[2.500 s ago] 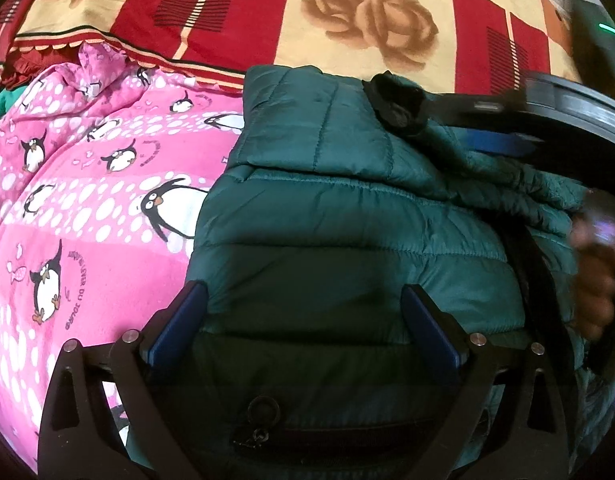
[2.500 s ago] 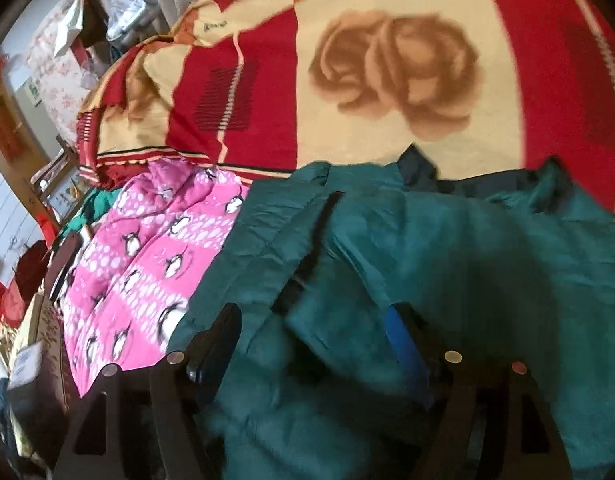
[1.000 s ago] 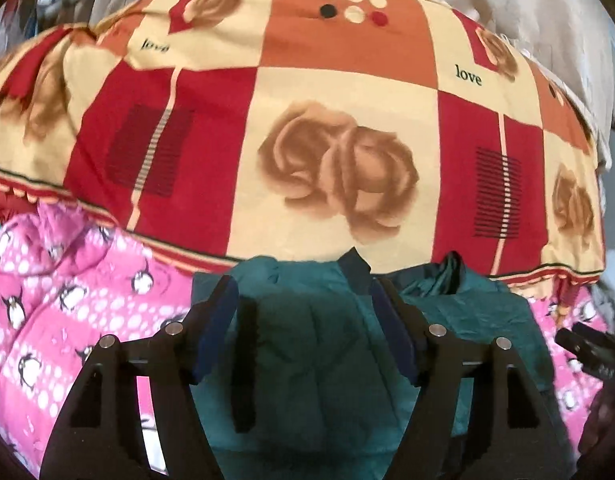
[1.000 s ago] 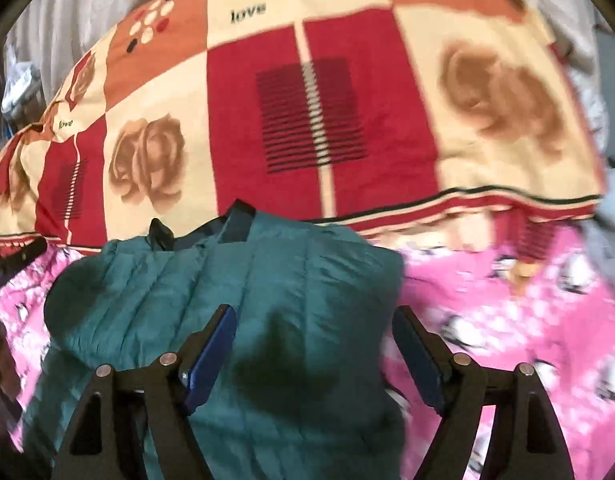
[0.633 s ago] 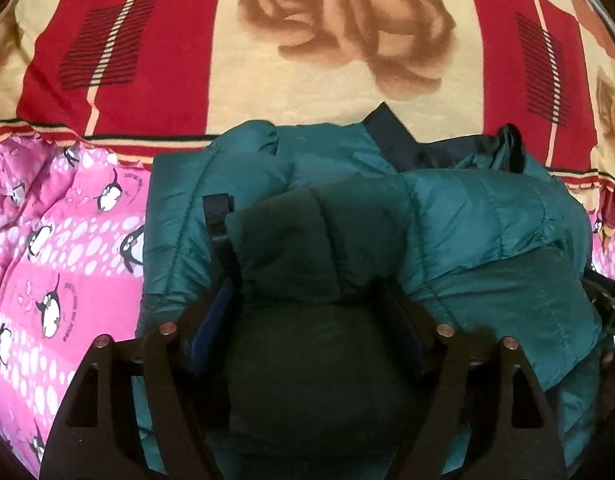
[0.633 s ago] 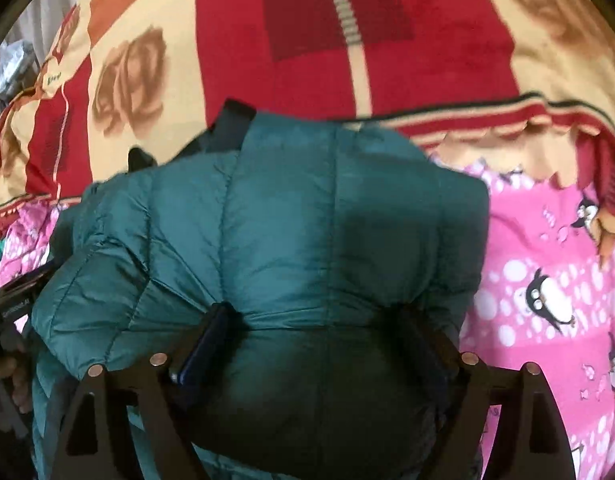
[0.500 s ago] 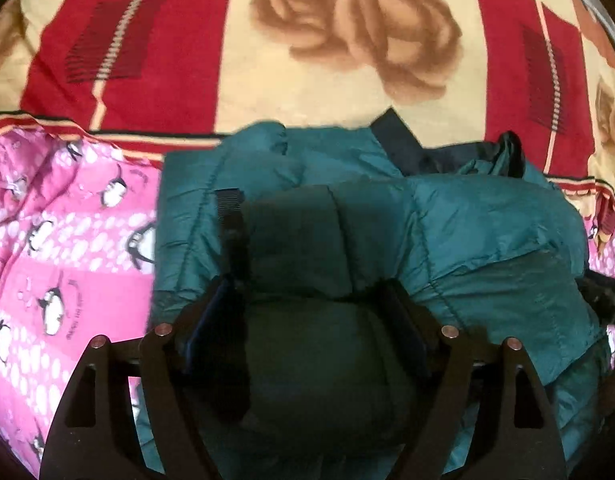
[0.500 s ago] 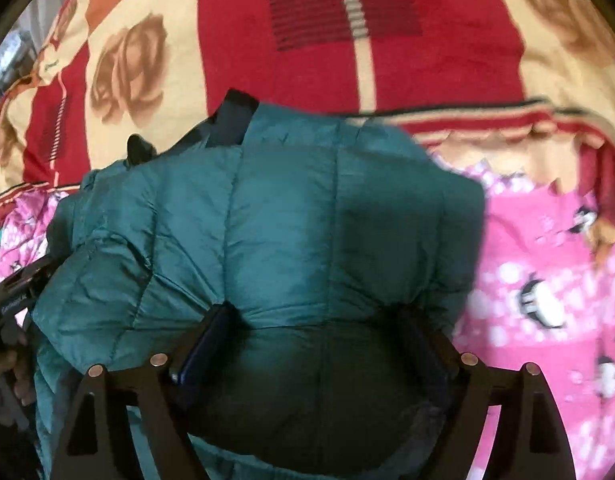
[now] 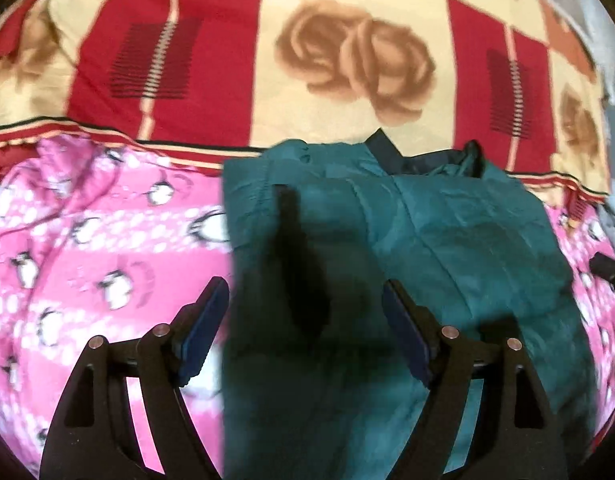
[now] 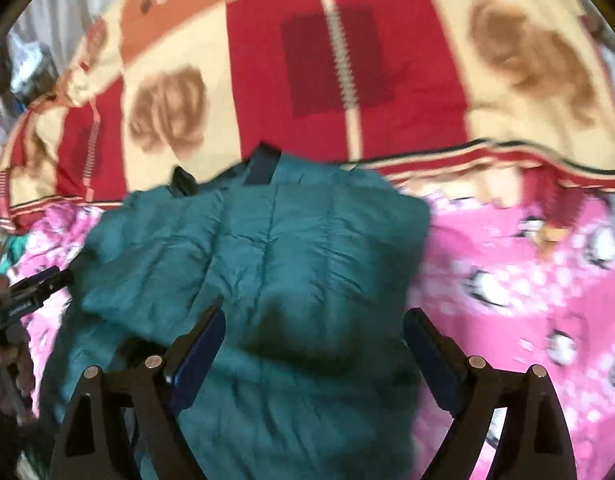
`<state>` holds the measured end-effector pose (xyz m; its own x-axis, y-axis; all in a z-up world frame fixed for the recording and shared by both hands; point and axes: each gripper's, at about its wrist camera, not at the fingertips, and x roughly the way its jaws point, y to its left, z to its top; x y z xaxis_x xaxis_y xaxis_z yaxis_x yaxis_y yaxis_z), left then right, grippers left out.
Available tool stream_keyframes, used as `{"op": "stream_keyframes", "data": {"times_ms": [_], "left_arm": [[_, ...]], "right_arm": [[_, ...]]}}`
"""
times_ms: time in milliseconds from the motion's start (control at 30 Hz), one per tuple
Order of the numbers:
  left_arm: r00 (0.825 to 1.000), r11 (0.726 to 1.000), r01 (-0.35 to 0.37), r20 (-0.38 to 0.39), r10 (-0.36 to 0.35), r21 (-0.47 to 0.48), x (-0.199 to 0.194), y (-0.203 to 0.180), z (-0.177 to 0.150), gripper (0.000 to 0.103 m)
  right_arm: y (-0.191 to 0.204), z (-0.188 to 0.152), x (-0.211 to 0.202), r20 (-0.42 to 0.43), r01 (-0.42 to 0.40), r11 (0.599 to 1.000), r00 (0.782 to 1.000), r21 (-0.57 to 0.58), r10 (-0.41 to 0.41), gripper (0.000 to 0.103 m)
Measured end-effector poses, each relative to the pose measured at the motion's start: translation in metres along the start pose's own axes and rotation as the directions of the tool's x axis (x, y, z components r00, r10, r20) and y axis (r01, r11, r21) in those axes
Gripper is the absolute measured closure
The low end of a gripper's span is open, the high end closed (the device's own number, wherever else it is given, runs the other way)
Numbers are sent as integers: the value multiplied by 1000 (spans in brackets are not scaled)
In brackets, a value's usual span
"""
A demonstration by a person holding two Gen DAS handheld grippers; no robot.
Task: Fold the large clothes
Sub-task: 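Fold the jacket side over with the left gripper toward the right gripper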
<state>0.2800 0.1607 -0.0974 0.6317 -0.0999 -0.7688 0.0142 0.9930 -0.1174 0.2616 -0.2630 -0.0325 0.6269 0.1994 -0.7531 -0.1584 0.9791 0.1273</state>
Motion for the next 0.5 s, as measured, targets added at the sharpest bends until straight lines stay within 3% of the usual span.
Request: {"op": "stream_keyframes", "data": {"times_ms": [167,300,400,500], "left_arm": [[999,998,34,21,-35,48,-68,22,-46,24],[999,996,24,25,-26,82,-98,30,-92,24],[999,995,26,24,-28,97,-106,33,-123,24],[997,996,72,-26,-71,60,-105,40,-150,24]], "right_arm": [[-12,-76,-66,-58,-23,998,998,-53,20,13],[-14,-134,-87,-82,-65,998,995,-11,64,13],[-18,-176,-90,-106,-104,994,989,20,106,13],[-20,-206,-78,-136,-103,993,985,63,110,13]]}}
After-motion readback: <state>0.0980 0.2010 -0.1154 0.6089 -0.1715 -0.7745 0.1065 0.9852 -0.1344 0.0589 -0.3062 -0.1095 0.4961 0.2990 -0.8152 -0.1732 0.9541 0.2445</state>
